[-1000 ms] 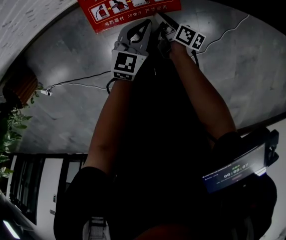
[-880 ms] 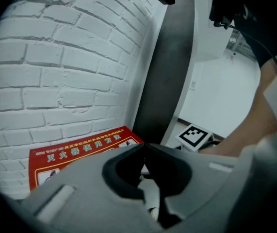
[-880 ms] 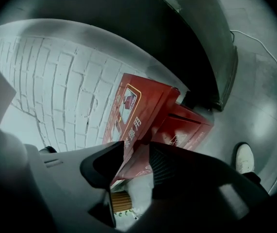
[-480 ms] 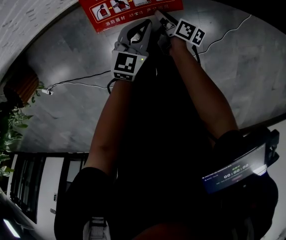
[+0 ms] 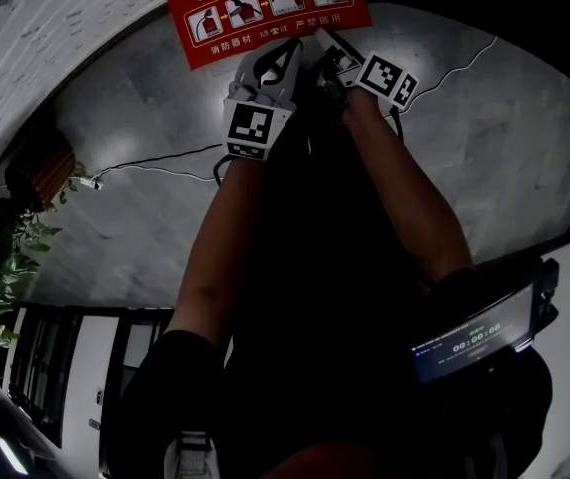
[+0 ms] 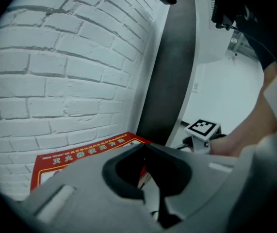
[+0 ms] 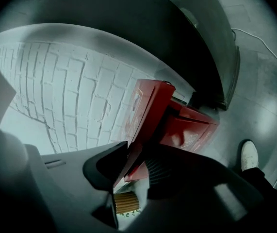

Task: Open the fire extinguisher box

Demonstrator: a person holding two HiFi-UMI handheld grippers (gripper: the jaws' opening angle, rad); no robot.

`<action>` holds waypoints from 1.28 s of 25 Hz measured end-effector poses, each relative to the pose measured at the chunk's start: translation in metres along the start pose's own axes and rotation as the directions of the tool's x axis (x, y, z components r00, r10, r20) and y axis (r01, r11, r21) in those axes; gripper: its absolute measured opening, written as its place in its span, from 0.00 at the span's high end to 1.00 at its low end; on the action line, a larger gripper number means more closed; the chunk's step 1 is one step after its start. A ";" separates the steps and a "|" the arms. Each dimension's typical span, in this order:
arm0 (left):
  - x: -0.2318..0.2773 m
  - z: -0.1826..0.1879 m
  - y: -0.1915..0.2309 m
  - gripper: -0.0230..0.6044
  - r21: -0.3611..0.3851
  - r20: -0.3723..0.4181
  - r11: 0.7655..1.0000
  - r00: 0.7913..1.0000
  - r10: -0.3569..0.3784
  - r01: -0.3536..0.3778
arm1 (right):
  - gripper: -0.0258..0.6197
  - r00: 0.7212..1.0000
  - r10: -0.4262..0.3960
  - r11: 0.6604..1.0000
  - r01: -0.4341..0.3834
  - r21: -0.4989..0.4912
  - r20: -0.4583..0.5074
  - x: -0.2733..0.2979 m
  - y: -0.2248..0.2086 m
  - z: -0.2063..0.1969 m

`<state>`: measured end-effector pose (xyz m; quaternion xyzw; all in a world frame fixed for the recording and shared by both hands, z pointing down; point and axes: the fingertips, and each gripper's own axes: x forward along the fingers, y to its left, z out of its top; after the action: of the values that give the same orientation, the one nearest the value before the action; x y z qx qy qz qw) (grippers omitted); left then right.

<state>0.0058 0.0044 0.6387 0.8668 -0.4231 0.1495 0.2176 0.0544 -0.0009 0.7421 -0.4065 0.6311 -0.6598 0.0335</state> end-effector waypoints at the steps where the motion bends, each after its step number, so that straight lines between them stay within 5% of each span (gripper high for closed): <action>1: -0.001 0.004 0.000 0.96 -0.001 0.007 1.000 1.000 0.001 -0.001 | 0.78 1.000 0.011 1.000 -0.011 -0.010 0.008 -0.004 0.008 0.002; 22: -0.010 0.057 0.030 0.96 -0.004 0.102 0.999 0.994 0.038 -0.038 | 0.81 0.972 0.209 0.959 -0.183 -0.214 0.107 -0.002 0.130 0.063; 32: 0.003 0.080 0.051 0.96 0.007 0.125 0.999 0.991 0.045 -0.046 | 0.85 0.929 0.342 0.917 -0.297 -0.267 0.141 0.024 0.173 0.101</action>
<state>-0.0273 -0.0661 0.5842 0.8656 -0.4548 0.1020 0.1831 0.0158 -0.1301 0.5923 -0.3578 0.7587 -0.5233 0.1500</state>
